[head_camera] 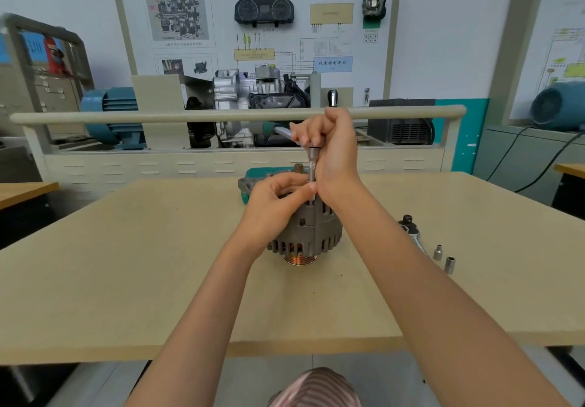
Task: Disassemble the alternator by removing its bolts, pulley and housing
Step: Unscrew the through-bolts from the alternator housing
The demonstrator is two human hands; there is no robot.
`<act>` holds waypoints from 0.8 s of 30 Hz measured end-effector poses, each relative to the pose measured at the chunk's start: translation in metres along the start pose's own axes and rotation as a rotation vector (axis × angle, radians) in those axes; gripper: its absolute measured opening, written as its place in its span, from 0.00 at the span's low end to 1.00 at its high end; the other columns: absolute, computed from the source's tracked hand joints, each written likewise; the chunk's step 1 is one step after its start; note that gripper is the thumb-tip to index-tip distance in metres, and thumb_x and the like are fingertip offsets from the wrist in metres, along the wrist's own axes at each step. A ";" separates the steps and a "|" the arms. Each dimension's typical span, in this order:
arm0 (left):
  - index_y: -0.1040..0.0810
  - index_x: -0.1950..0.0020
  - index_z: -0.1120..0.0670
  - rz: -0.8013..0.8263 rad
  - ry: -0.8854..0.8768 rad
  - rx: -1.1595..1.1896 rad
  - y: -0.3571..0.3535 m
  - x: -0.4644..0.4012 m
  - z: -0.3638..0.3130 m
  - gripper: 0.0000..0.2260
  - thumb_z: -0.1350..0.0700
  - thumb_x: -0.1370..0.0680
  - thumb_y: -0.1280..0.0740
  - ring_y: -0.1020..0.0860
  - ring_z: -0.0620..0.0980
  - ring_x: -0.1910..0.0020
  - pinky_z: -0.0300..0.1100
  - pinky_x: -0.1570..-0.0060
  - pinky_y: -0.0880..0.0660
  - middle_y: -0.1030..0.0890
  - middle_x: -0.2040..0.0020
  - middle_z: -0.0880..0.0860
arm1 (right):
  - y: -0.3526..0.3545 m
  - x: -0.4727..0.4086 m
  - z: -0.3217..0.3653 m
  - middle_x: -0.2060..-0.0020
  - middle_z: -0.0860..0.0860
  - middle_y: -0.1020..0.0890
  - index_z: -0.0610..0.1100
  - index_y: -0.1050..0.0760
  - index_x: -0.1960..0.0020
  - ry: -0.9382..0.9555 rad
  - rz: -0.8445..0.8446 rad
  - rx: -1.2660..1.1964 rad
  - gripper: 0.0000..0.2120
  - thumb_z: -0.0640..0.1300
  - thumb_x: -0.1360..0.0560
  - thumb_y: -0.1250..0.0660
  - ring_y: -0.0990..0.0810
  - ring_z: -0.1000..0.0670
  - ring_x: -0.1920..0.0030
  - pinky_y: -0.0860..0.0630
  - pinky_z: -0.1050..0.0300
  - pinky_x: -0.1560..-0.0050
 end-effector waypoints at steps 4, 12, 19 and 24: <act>0.21 0.60 0.48 0.006 -0.011 -0.027 0.000 0.000 -0.002 0.10 0.63 0.25 0.33 0.21 0.36 0.65 0.28 0.66 0.27 0.18 0.67 0.42 | -0.006 0.026 0.017 0.70 0.46 0.26 0.38 0.30 0.71 0.444 -0.087 0.743 0.16 0.41 0.26 0.45 0.28 0.50 0.63 0.30 0.56 0.56; 0.21 0.60 0.49 0.031 -0.013 -0.023 -0.001 0.000 -0.005 0.09 0.63 0.25 0.33 0.21 0.35 0.65 0.29 0.66 0.28 0.18 0.68 0.42 | -0.012 0.026 0.023 0.75 0.44 0.30 0.38 0.33 0.74 0.472 -0.074 0.782 0.18 0.45 0.29 0.46 0.32 0.48 0.67 0.35 0.56 0.60; 0.18 0.50 0.50 0.052 0.044 0.028 0.001 -0.001 0.001 0.05 0.54 0.24 0.31 0.18 0.40 0.57 0.31 0.59 0.25 0.15 0.58 0.46 | -0.004 -0.006 0.002 0.84 0.49 0.34 0.45 0.40 0.83 -0.019 0.053 -0.023 0.31 0.42 0.20 0.53 0.32 0.50 0.75 0.23 0.66 0.59; 0.20 0.59 0.49 0.036 0.014 0.013 0.002 0.000 -0.002 0.08 0.62 0.24 0.33 0.21 0.36 0.65 0.28 0.66 0.29 0.17 0.66 0.43 | -0.008 0.014 0.011 0.76 0.50 0.30 0.43 0.34 0.75 0.303 -0.009 0.487 0.20 0.40 0.24 0.46 0.30 0.51 0.69 0.28 0.57 0.59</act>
Point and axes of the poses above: each hand's wrist, its own x-axis away from the middle knuckle, its own y-axis out of the back of the hand, z = x × y, the point moved 7 cm from there along -x, towards the middle knuckle
